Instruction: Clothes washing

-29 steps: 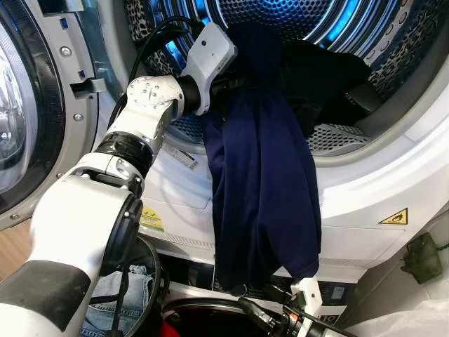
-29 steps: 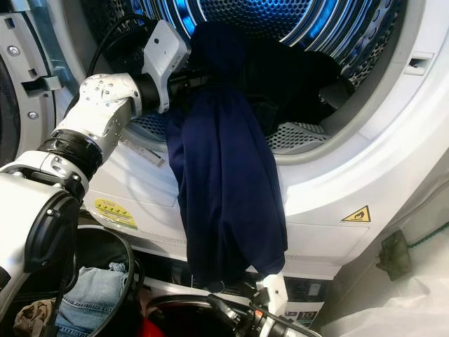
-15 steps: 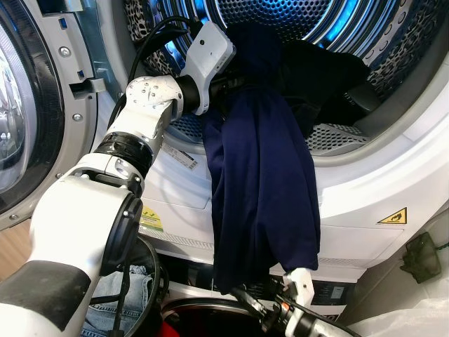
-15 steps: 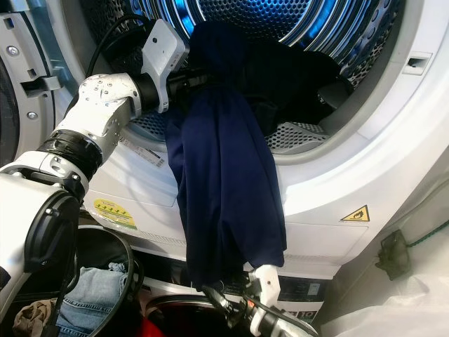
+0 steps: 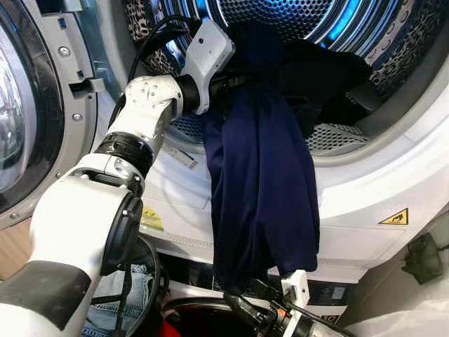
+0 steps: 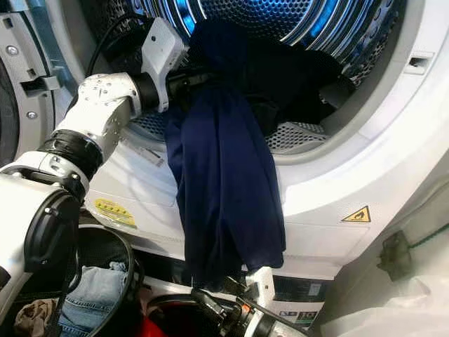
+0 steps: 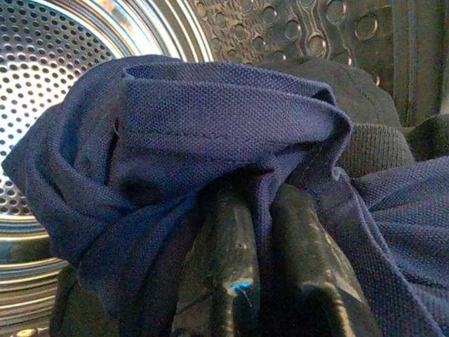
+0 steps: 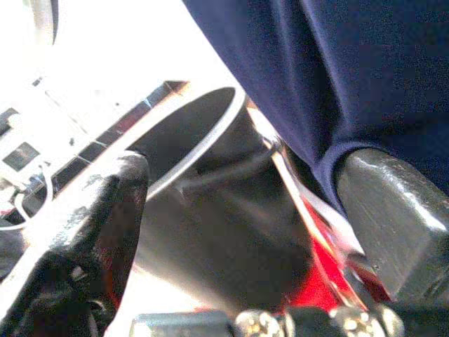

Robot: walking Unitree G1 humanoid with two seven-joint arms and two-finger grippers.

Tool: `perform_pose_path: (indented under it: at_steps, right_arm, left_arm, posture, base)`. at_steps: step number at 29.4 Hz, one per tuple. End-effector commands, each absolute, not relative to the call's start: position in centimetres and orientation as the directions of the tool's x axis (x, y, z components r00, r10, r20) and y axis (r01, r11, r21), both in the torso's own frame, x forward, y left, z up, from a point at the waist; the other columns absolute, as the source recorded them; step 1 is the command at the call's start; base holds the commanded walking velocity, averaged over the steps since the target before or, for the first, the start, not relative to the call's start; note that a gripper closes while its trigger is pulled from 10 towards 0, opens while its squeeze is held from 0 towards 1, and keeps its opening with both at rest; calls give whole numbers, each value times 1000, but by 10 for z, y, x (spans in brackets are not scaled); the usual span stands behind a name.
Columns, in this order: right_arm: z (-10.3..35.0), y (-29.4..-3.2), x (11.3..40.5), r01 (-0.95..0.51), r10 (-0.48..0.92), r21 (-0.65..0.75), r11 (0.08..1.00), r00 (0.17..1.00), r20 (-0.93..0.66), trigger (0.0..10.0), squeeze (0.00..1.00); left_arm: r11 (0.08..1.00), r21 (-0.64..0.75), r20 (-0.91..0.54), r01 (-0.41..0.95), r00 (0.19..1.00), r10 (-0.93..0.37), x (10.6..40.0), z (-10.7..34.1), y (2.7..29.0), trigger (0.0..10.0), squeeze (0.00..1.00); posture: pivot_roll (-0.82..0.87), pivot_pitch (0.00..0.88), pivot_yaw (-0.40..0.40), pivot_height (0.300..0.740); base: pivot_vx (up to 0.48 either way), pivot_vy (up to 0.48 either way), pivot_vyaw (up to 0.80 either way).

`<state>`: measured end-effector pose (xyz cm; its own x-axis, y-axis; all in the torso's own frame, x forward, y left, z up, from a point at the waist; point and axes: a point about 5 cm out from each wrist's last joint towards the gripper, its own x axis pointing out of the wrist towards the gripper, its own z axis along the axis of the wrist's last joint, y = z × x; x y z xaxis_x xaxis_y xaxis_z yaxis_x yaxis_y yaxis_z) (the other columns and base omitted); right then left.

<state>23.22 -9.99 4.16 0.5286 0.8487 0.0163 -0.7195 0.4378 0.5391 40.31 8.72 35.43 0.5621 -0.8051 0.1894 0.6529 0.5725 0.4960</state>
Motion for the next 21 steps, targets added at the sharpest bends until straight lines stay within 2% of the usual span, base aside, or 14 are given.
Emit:
perform_pose_path:
  at_steps: [1, 5, 7, 8, 13, 21]
  right_arm:
    - [45, -97, 237, -716, 838, 533, 452, 545, 22, 10000, 0]
    - [45, -95, 242, -696, 814, 516, 499, 581, -2, 10000, 0]
    - [43, -94, 250, -648, 766, 495, 578, 640, -57, 10000, 0]
    - [43, -94, 250, -648, 766, 495, 578, 640, -57, 10000, 0]
    - [39, -105, 257, -583, 693, 446, 679, 709, -128, 10000, 0]
    - [28, -119, 249, -576, 687, 414, 705, 699, -199, 10000, 0]
  left_arm:
    - [569, 439, 129, 695, 578, -806, 407, 329, 90, 10000, 0]
    - [569, 438, 132, 696, 577, -806, 407, 329, 89, 10000, 0]
    - [570, 437, 138, 696, 574, -807, 406, 329, 88, 10000, 0]
    - [570, 437, 138, 696, 574, -807, 406, 329, 88, 10000, 0]
    - [573, 433, 145, 696, 574, -806, 406, 331, 90, 10000, 0]
    - [578, 428, 150, 695, 576, -803, 407, 332, 91, 10000, 0]
  posture:
    - [37, 0, -26, 740]
    - [37, 0, -27, 740]
    - [36, 0, -27, 740]
    - [36, 0, -27, 740]
    - [35, 0, -26, 740]
    - [29, 0, -31, 740]
  base:
    - [0, 0, 0]
    - [0, 0, 0]
    - [0, 0, 0]
    - [0, 0, 0]
    - [0, 0, 0]
    - [0, 0, 0]
